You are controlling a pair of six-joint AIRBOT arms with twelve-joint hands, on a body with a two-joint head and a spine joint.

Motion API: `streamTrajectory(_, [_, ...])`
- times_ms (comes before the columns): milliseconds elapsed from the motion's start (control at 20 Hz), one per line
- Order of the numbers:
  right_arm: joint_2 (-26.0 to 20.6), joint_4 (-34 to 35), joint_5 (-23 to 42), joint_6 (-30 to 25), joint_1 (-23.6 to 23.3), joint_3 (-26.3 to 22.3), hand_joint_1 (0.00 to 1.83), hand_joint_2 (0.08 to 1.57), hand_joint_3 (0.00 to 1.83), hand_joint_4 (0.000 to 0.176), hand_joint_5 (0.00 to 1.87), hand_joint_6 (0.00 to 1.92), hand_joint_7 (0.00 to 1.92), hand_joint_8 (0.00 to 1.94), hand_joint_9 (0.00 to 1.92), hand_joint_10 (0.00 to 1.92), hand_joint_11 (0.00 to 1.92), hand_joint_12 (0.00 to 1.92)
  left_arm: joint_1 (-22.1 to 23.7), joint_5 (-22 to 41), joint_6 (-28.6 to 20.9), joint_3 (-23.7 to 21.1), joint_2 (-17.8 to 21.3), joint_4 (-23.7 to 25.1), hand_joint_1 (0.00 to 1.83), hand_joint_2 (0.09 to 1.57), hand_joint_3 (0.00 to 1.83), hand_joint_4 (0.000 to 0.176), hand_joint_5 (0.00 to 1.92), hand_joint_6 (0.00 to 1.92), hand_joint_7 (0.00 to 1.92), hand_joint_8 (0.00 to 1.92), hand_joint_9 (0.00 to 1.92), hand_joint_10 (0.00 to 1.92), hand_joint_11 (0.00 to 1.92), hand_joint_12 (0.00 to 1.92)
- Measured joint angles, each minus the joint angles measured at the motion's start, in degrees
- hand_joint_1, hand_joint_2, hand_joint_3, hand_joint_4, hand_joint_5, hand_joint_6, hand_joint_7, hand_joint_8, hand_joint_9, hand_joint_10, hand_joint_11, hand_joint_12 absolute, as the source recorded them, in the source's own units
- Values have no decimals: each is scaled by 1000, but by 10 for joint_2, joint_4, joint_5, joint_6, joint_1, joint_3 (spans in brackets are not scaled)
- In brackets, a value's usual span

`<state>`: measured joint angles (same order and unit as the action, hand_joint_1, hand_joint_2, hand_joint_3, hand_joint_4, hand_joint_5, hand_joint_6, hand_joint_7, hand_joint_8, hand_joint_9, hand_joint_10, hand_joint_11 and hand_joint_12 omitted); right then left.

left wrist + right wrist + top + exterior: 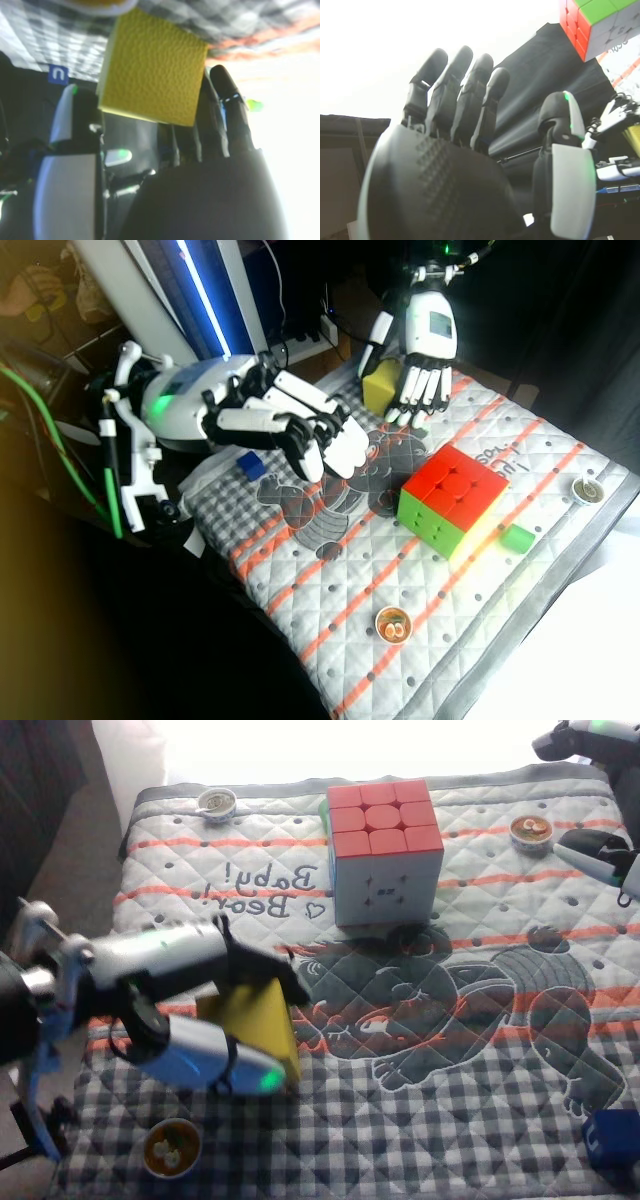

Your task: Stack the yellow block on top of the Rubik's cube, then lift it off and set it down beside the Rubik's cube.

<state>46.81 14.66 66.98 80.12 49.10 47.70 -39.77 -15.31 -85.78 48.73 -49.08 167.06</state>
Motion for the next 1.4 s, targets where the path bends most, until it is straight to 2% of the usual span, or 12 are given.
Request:
streamTrajectory(100, [0,1,0,0,0,0,913,1108,0,0,693,362,690,3,417,463,0,1523,9,-49,1,-7,10,-7,1077,1257,2,0,717,1384,659,91,220,939,0,1615])
streamTrajectory(250, [0,3,0,0,0,0,887,1200,12,0,654,339,766,26,344,678,0,1489,21,-105,0,-19,21,-6,1033,1251,0,0,734,1372,637,90,184,932,0,1568])
streamTrajectory(400, [0,4,0,0,0,1,922,1211,5,0,586,518,761,36,279,911,0,1618,46,-141,0,-16,22,-3,1018,1243,0,0,748,1355,672,96,265,749,0,1510])
streamTrajectory(500, [1,3,0,0,0,1,928,1214,5,0,505,736,768,82,289,1054,24,1699,75,-150,0,1,15,4,992,1258,0,0,723,1395,675,67,282,547,0,1278])
streamTrajectory(600, [6,3,0,0,0,4,923,1214,5,0,462,857,639,422,299,1089,8,1746,104,-153,0,31,-6,0,1049,1244,0,0,745,1362,673,66,227,675,0,1521])
streamTrajectory(750, [10,4,0,0,0,8,921,1207,3,0,432,956,499,824,326,1173,94,1754,141,-136,0,62,-32,0,1090,1234,0,0,759,1332,738,125,233,885,0,1749])
streamTrajectory(800, [12,4,0,0,0,9,949,1203,1,0,431,970,494,887,327,1197,89,1769,152,-129,0,72,-40,0,1086,1240,2,0,746,1348,711,128,199,887,0,1688])
streamTrajectory(900, [14,5,0,0,0,10,958,1204,1,0,426,965,490,904,327,1186,80,1751,176,-113,0,103,-65,-3,1051,1232,1,0,765,1332,675,210,205,923,0,1715])
streamTrajectory(1050, [18,5,0,0,0,14,960,1205,2,0,430,919,495,881,331,1158,72,1724,210,-80,1,154,-111,-6,1104,1214,0,0,790,1285,664,177,323,631,0,1554])
streamTrajectory(1100, [19,4,0,0,0,14,912,1211,4,0,462,847,514,770,332,1103,62,1757,218,-61,0,175,-130,-10,1100,1224,0,0,776,1305,669,135,347,549,0,1524])
streamTrajectory(1300, [21,3,0,0,0,17,893,1215,5,0,515,758,571,664,337,1063,29,1763,226,-4,0,234,-179,-24,1089,1219,0,0,784,1296,708,140,347,571,0,1545])
streamTrajectory(1400, [21,2,0,0,0,17,929,1212,3,0,527,742,562,682,312,1108,0,1770,228,27,0,266,-202,-32,1077,1225,0,0,776,1313,743,203,338,762,0,1610])
